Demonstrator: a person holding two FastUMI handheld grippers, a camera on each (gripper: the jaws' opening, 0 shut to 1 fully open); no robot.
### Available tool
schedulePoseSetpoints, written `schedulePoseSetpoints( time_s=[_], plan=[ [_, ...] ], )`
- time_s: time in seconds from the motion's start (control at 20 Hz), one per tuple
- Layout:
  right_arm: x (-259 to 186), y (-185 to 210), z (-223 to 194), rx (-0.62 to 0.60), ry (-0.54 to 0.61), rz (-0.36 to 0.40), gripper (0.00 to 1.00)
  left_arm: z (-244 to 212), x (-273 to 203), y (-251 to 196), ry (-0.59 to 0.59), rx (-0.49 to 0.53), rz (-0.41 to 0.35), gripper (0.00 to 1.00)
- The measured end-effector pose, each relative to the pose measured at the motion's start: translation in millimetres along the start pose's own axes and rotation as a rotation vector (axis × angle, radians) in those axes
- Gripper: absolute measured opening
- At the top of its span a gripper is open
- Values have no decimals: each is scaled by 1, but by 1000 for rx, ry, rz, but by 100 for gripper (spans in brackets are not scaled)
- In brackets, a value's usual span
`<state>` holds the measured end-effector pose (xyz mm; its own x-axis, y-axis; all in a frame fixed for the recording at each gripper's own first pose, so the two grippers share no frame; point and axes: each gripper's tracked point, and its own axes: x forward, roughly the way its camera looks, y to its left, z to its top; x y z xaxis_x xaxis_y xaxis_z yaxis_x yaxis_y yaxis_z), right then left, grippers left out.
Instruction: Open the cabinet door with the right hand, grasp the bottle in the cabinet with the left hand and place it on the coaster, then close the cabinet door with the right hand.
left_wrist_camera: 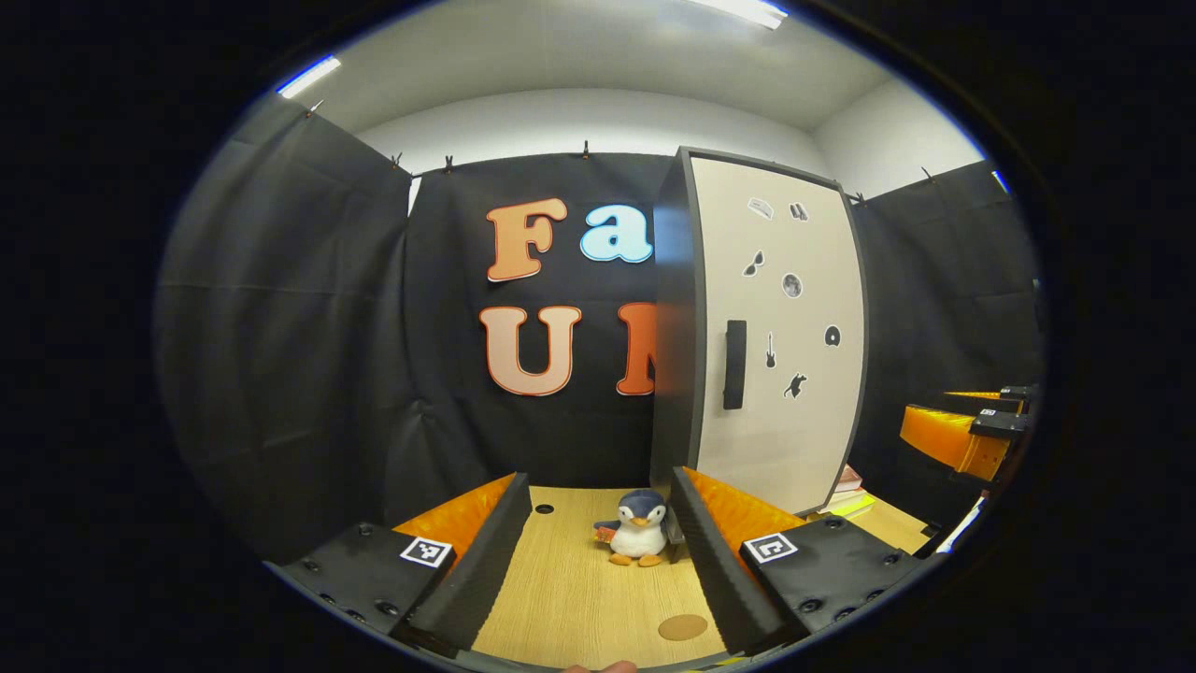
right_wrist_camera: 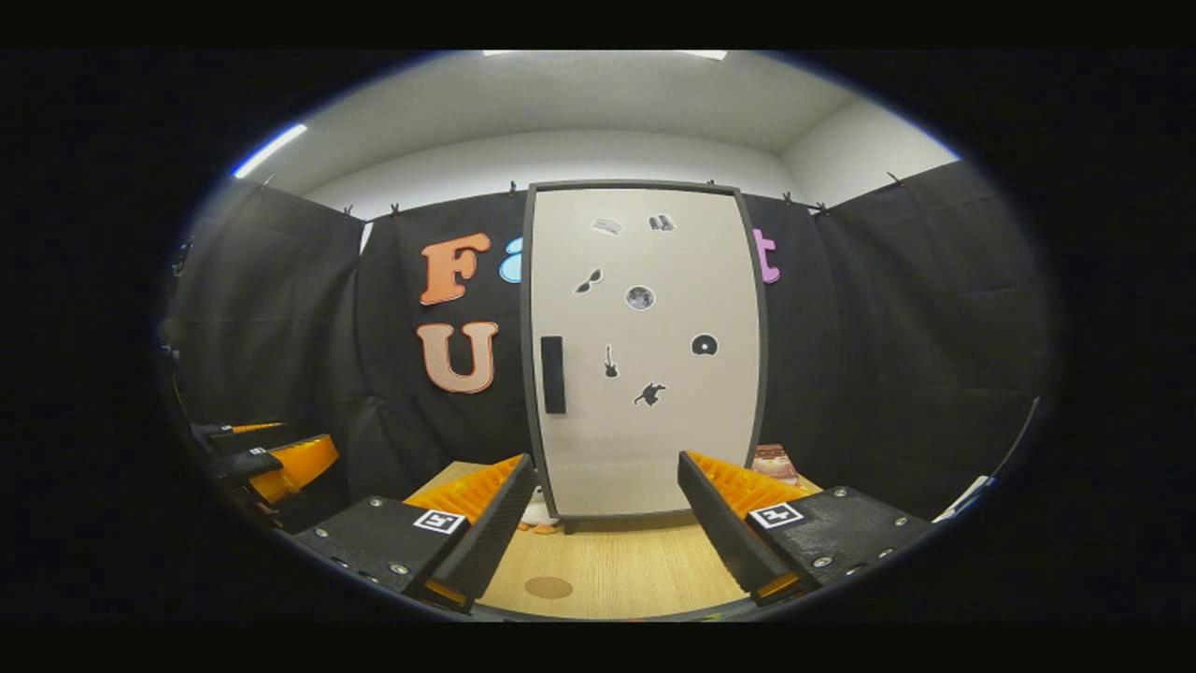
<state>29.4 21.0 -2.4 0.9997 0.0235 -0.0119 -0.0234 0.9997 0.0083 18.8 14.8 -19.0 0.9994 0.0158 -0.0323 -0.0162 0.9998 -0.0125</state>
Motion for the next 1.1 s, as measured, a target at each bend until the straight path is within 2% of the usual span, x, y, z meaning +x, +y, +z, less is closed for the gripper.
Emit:
schedulePoseSetpoints(
  time_s=[0.35,0.6,1.1],
  plan=[
    [36,38,14,-30,-17,-39,95,-9,20,25,11,-20,-63,98],
    [85,67,24,-40,-20,-35,95,-17,29,51,23,-34,-81,98],
    [226,87,32,-56,-4,-18,95,-36,65,136,64,-28,57,98]
  ],
)
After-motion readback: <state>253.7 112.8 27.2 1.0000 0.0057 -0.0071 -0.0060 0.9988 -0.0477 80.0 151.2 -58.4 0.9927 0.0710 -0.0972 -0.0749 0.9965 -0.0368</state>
